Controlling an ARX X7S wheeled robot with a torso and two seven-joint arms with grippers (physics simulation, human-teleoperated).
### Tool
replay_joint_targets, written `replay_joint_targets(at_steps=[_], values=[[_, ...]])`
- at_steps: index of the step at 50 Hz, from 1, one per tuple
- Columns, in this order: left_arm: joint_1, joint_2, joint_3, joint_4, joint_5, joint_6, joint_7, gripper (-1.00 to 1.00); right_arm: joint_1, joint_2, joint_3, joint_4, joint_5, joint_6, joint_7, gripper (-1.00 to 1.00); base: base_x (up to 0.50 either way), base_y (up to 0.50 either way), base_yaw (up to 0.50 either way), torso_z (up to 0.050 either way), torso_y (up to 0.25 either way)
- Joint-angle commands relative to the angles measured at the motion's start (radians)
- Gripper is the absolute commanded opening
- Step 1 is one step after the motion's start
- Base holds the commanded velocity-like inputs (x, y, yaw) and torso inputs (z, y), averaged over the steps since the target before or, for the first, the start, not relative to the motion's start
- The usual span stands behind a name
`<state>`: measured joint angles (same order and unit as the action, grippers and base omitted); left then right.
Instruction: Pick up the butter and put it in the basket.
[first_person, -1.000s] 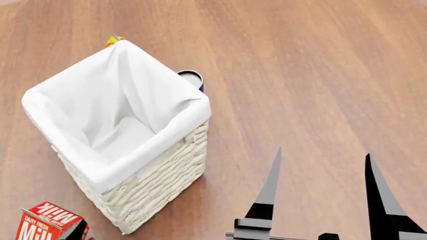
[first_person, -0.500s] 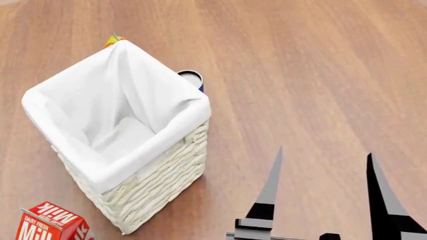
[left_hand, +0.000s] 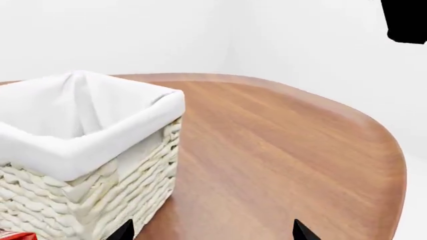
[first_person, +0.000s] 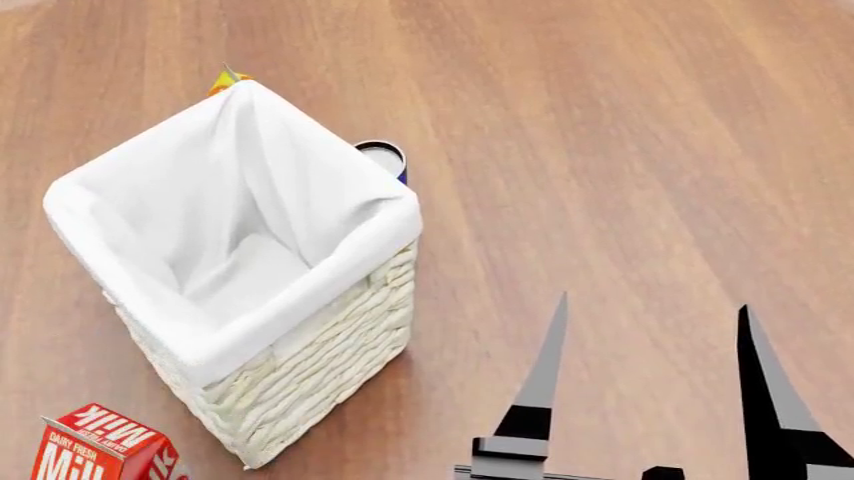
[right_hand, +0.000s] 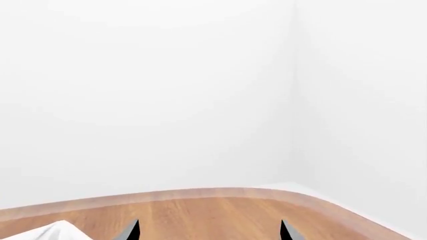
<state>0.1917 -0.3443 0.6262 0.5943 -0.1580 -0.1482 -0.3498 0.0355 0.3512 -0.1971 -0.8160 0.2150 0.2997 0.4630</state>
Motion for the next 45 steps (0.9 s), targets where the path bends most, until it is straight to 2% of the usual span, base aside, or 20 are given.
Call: replay_joint_targets(at_steps=[1,34,45], values=[[-0.009,0.004,0.000,-0.039,-0.017,-0.042,-0.003,1.00,0.003,0.004,-0.004,0.000,0.003,0.001,0.005,1.00,0.00,0.00,0.00,0.000,0.000],[-0.026,0.029,-0.004,-0.122,-0.048,-0.126,-0.040,1.00,0.004,0.016,-0.006,-0.005,0.013,-0.003,0.017,1.00,0.00,0.00,0.00,0.000,0.000],[-0.071,0.053,0.001,-0.184,-0.058,-0.170,-0.038,1.00,0.008,0.019,-0.008,-0.018,0.018,0.007,0.025,1.00,0.00,0.00,0.00,0.000,0.000]])
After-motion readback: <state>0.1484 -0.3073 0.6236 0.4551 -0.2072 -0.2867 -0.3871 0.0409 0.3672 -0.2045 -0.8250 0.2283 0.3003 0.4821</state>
